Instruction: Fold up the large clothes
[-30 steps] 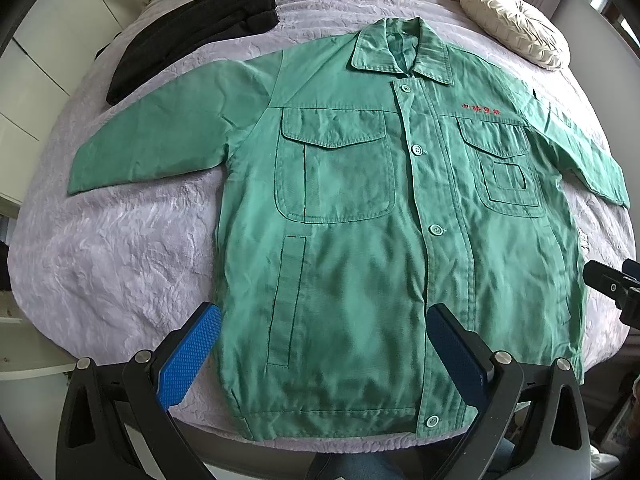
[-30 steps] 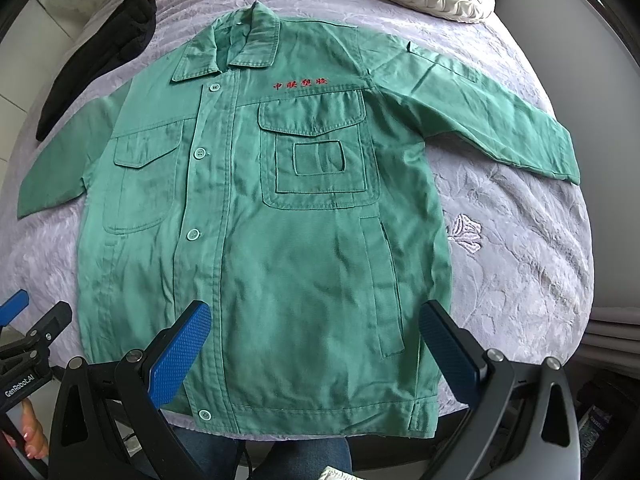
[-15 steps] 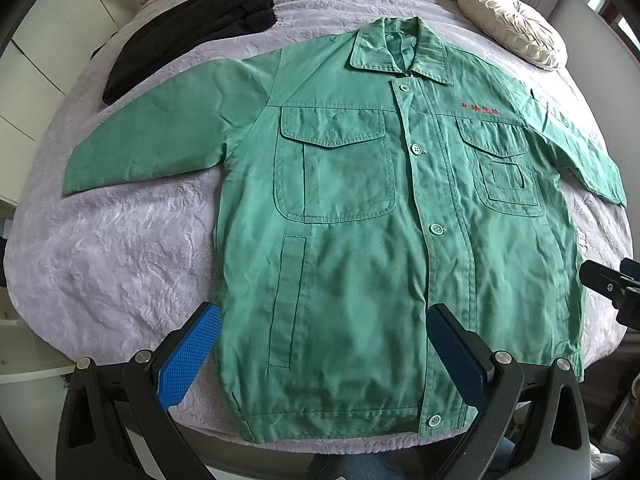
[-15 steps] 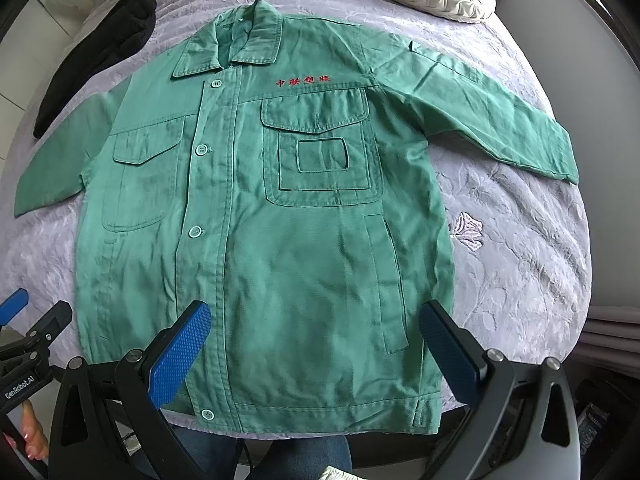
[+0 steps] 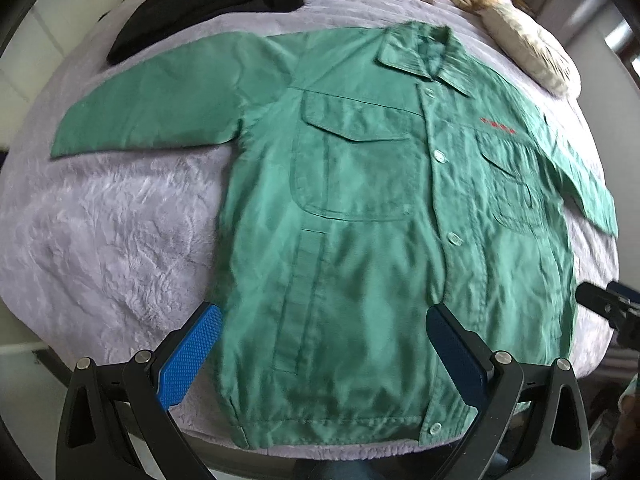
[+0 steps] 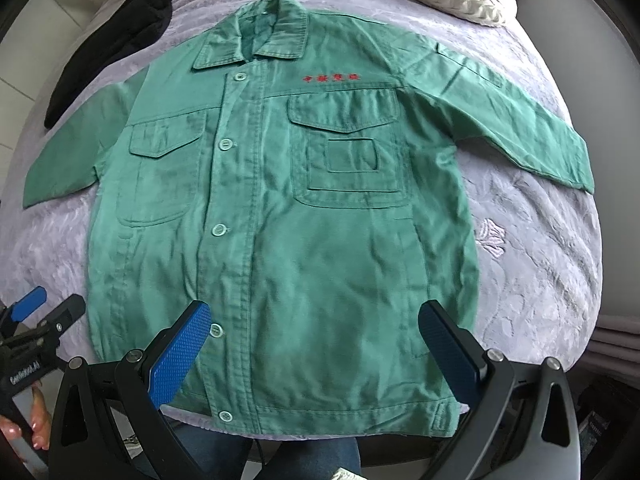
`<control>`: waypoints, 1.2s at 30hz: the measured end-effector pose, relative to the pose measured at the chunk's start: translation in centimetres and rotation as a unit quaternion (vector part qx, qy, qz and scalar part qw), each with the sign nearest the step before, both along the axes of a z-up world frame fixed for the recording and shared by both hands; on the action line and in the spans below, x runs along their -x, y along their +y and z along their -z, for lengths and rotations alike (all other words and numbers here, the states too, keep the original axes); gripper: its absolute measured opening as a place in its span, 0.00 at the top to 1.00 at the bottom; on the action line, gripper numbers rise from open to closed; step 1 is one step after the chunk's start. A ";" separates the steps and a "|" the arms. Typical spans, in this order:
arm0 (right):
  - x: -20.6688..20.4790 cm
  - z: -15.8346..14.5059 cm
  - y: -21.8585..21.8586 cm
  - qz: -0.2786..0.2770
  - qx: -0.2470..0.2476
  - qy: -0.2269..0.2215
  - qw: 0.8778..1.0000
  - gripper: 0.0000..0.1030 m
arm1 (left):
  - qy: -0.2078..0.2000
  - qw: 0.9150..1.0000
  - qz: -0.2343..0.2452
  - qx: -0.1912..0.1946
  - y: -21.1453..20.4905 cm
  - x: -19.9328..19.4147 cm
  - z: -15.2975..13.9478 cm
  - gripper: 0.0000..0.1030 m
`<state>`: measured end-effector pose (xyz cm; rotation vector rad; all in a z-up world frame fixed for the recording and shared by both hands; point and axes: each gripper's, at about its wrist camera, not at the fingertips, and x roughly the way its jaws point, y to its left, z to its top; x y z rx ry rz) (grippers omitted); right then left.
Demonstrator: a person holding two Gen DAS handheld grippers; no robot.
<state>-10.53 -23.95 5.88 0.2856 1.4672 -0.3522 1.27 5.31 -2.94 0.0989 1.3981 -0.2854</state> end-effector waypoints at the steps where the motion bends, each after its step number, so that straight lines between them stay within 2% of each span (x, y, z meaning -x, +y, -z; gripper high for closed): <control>1: -0.3 0.2 0.4 -0.001 -0.005 0.002 1.000 0.00 | 0.001 1.000 -0.009 0.006 0.9 -0.5 0.3 0.00; 6: -2.2 2.0 3.1 -0.026 0.012 0.032 0.999 0.00 | -0.011 0.997 -0.064 0.040 6.2 -4.3 2.4 0.00; 11: -3.8 4.2 6.8 -0.062 0.008 0.046 0.997 0.00 | -0.042 0.988 -0.140 0.058 12.5 -10.1 4.9 0.00; 16: -5.4 6.8 10.5 -0.099 0.009 0.059 0.993 0.00 | -0.074 0.970 -0.213 0.085 18.0 -16.3 7.8 0.00; 23: -6.9 10.1 13.6 -0.112 -0.001 0.072 0.991 0.00 | -0.059 0.951 -0.265 0.145 21.1 -22.9 13.0 0.00; 25: -7.2 10.8 14.0 -0.110 -0.004 0.076 0.991 0.00 | -0.074 0.946 -0.277 0.154 21.6 -23.9 12.9 0.00; 27: -7.4 11.2 14.5 -0.105 -0.010 0.076 0.992 0.00 | -0.112 0.937 -0.285 0.170 22.5 -24.6 11.9 0.00; 30: -7.8 11.7 15.3 -0.099 -0.013 0.072 0.992 0.00 | -0.154 0.929 -0.299 0.156 24.7 -25.8 11.0 0.00; 33: -8.4 12.4 15.8 -0.091 -0.018 0.070 0.993 0.00 | -0.138 0.927 -0.323 0.133 26.5 -27.2 12.2 0.00; 34: -8.6 12.6 15.9 -0.090 -0.018 0.071 0.993 0.00 | -0.134 0.927 -0.328 0.125 26.9 -27.5 12.6 0.04; 36: -8.5 12.8 16.0 -0.087 -0.019 0.071 0.994 0.00 | -0.133 0.929 -0.332 0.099 27.0 -27.9 12.7 0.40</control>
